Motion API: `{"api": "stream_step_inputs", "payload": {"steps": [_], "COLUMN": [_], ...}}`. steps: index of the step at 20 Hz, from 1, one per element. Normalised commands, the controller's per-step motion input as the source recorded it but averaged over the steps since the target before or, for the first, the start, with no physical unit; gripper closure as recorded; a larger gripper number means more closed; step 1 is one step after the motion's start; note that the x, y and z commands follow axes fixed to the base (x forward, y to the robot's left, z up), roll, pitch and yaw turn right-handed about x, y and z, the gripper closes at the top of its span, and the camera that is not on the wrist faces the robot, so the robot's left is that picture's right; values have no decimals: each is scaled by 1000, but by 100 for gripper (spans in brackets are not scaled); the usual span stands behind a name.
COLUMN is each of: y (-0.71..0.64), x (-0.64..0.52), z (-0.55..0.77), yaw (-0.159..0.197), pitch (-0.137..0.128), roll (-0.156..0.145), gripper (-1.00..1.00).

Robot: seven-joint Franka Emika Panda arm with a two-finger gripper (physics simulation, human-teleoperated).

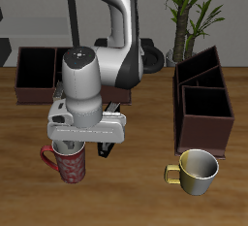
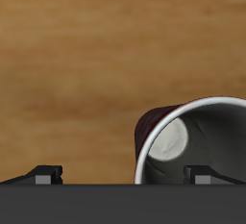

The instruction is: Place the red mug into the left desk caddy's right compartment

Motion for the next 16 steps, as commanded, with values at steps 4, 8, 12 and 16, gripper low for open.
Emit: {"api": "stream_step_inputs", "payload": {"steps": [4,8,12,16], "y": [30,-34,-77,-7], "x": [-28,-19,45,34], "z": [-100,-20,-61,-57], "yaw": [-15,-9,-24,-12], "pitch": [21,2,14,8], "roll": [9,-4,-11,-2], "gripper": [100,100,100,100]}}
